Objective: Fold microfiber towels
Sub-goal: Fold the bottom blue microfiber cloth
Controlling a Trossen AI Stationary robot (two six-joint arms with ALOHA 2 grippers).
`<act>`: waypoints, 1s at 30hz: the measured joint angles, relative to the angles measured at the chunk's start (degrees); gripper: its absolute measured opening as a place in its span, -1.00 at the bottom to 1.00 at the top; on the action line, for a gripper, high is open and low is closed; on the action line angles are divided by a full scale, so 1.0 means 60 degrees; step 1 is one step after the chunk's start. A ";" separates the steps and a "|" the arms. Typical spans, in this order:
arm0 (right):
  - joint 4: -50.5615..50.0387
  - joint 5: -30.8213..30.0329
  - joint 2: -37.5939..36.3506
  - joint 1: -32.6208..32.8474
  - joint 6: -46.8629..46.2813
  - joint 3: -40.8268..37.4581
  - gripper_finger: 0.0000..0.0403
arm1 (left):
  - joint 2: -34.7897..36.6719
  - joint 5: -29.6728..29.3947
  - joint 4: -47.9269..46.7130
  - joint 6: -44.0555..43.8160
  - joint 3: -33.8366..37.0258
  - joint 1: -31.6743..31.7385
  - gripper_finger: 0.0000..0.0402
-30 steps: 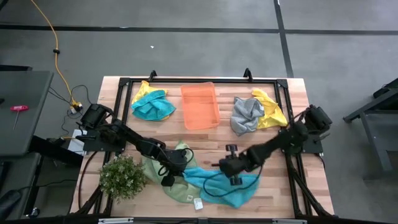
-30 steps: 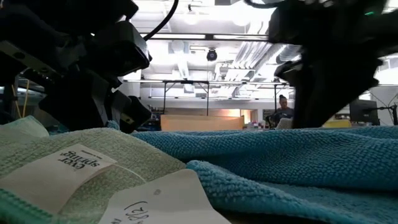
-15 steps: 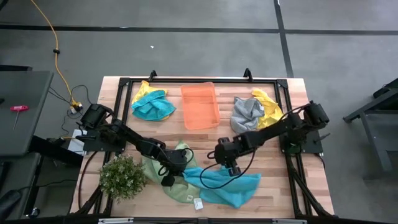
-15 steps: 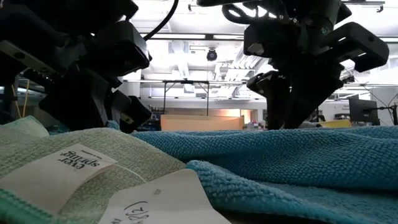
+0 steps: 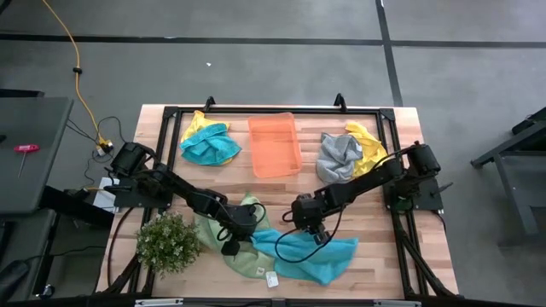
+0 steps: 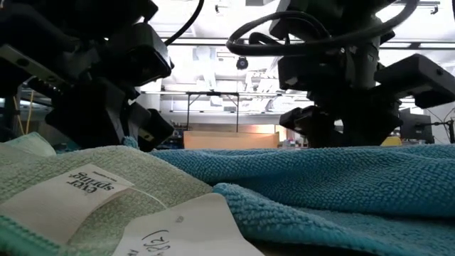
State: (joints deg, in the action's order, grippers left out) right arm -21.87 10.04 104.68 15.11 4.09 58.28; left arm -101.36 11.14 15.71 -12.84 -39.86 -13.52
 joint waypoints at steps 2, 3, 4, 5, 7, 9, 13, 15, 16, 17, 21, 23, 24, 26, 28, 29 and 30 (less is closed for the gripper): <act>0.0039 0.0023 0.0027 0.0000 0.0006 0.0007 -0.32 | 0.0000 0.0003 0.0010 0.0029 0.0000 0.0000 -0.99; 0.0045 0.0027 0.0026 0.0000 0.0026 0.0007 -0.32 | 0.0000 0.0003 0.0026 0.0086 0.0004 0.0000 -0.99; 0.0044 0.0027 0.0010 0.0002 0.0074 0.0007 -0.32 | 0.0000 0.0003 0.0038 0.0162 0.0004 0.0000 -0.99; 0.0041 0.0023 -0.0005 0.0007 0.0074 0.0007 -0.32 | 0.0000 0.0001 0.0052 0.0178 0.0004 0.0000 -0.99; 0.0041 0.0022 -0.0013 0.0007 0.0076 0.0004 -0.32 | 0.0000 0.0003 0.0075 0.0178 0.0004 0.0000 -0.99; 0.0082 0.0019 -0.0021 0.0037 0.0090 0.0003 -0.32 | 0.0000 0.0003 0.0080 0.0178 0.0004 0.0000 -0.99; 0.0280 0.0023 -0.0024 0.0181 0.0379 0.0003 -0.38 | 0.0000 0.0003 0.0080 0.0178 0.0004 0.0000 -0.99; 0.0285 0.0023 -0.0024 0.0243 0.0424 0.0003 -0.50 | 0.0000 0.0003 0.0080 0.0178 0.0004 0.0000 -0.99; 0.0265 0.0023 -0.0024 0.0263 0.0428 0.0003 -0.59 | 0.0000 0.0003 0.0080 0.0176 0.0004 0.0000 -0.99; 0.0225 0.0029 -0.0024 0.0281 0.0428 0.0003 -0.68 | 0.0000 0.0003 0.0080 0.0175 0.0004 0.0000 -0.99; 0.0144 0.0098 -0.0028 0.0302 0.0395 0.0000 -0.95 | 0.0000 0.0003 0.0080 0.0177 0.0004 0.0000 -0.99; 0.0063 0.0044 -0.0065 0.0302 0.0350 0.0000 -0.93 | 0.0000 0.0003 0.0081 0.0175 0.0004 0.0000 -0.99; -0.0115 -0.0083 -0.0154 0.0302 0.0347 -0.0009 -0.94 | 0.0000 0.0003 0.0080 0.0175 0.0004 0.0000 -0.99; -0.0380 -0.0496 -0.0411 0.0302 0.0311 -0.0011 -0.98 | 0.0000 0.0006 0.0086 0.0175 0.0004 0.0000 -0.99; -0.0606 -0.0996 -0.0786 0.0302 0.0131 -0.0011 -0.98 | 0.0040 0.0007 0.0087 0.0177 0.0004 0.0000 -0.99; -0.0664 -0.1269 -0.0993 0.0302 0.0083 -0.0011 -0.99 | 0.0072 0.0007 0.0102 0.0178 0.0004 0.0002 -0.99; -0.0734 -0.1409 -0.1222 0.0302 0.0034 -0.0011 -0.99 | 0.0119 0.0007 0.0090 0.0177 0.0004 0.0020 -0.99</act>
State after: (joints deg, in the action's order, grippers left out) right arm -26.28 1.58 97.34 16.93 4.29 58.22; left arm -100.65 11.18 16.25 -11.78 -39.83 -13.40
